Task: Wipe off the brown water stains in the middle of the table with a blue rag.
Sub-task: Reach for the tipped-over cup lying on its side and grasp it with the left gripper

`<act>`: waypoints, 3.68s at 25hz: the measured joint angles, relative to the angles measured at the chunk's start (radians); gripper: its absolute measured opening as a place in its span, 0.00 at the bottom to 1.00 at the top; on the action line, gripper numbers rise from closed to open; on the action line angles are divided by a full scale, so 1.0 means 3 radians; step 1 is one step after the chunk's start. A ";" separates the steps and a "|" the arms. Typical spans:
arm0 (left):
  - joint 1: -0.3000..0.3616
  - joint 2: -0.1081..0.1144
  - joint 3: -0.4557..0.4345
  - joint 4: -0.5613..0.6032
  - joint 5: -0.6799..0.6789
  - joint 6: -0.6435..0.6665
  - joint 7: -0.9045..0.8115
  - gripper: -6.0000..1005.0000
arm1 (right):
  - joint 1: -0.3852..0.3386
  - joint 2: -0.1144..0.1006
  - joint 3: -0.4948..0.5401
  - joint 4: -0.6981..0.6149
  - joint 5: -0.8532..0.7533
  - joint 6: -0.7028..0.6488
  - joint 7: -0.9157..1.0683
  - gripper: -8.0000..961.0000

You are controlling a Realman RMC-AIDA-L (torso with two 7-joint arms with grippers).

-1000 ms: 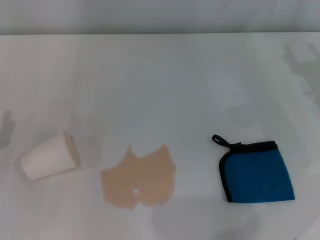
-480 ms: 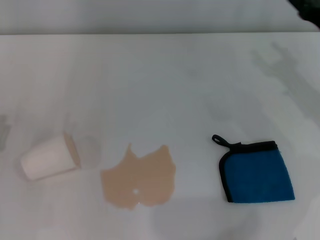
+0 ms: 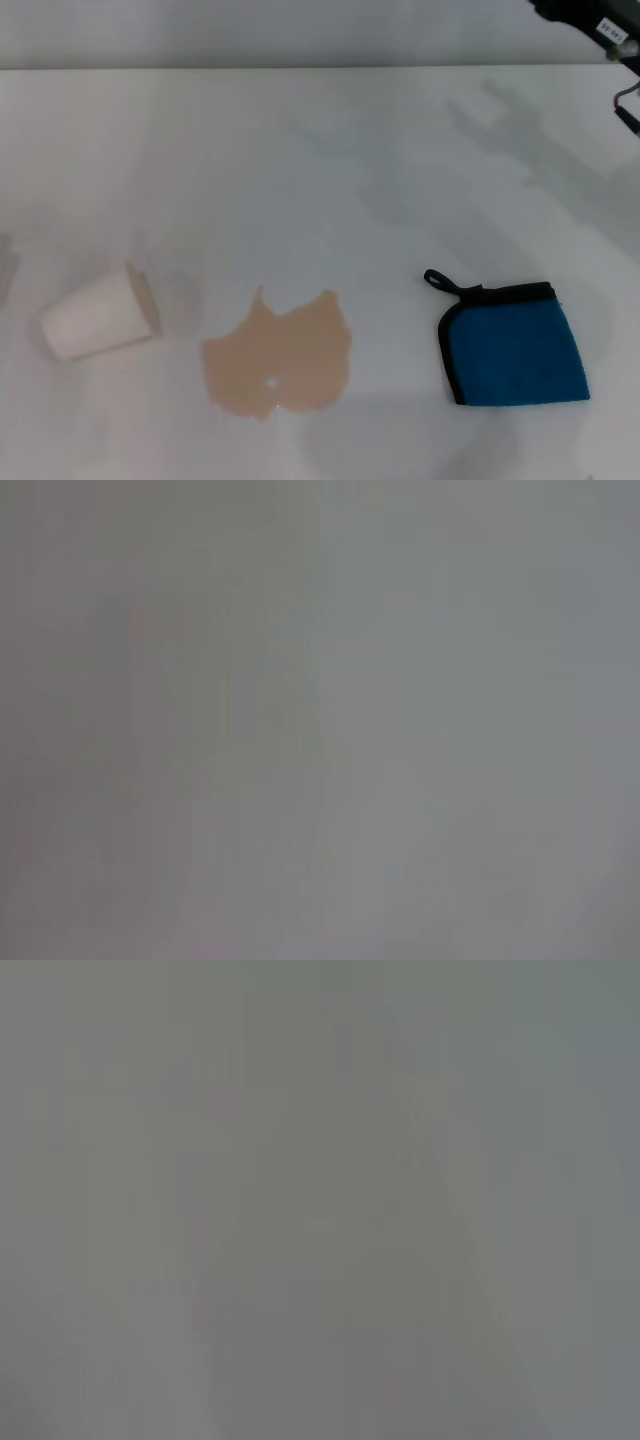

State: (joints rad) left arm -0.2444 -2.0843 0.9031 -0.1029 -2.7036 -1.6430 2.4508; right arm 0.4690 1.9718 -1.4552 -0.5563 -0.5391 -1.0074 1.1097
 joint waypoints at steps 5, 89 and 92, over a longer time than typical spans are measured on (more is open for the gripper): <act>0.0177 0.0030 0.0006 0.0308 0.0503 -0.0134 0.0268 0.87 | -0.0146 0.0130 0.0397 -0.0005 0.0012 -0.0166 -0.0184 0.87; -0.1168 0.0303 0.0612 0.4450 0.7304 -0.0467 -0.4261 0.87 | -0.0220 0.0133 0.0735 0.0300 0.0150 -0.0180 -0.0283 0.87; -0.1189 0.0289 0.0613 0.4453 0.7340 -0.0447 -0.4232 0.87 | -0.0235 0.0136 0.0735 0.0304 0.0155 -0.0180 -0.0283 0.87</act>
State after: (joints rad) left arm -0.6010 -1.9975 1.0871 1.2331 -0.5017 -1.7770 1.1813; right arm 0.3985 2.0125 -1.2348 -0.4653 -0.4926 -1.0614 1.0247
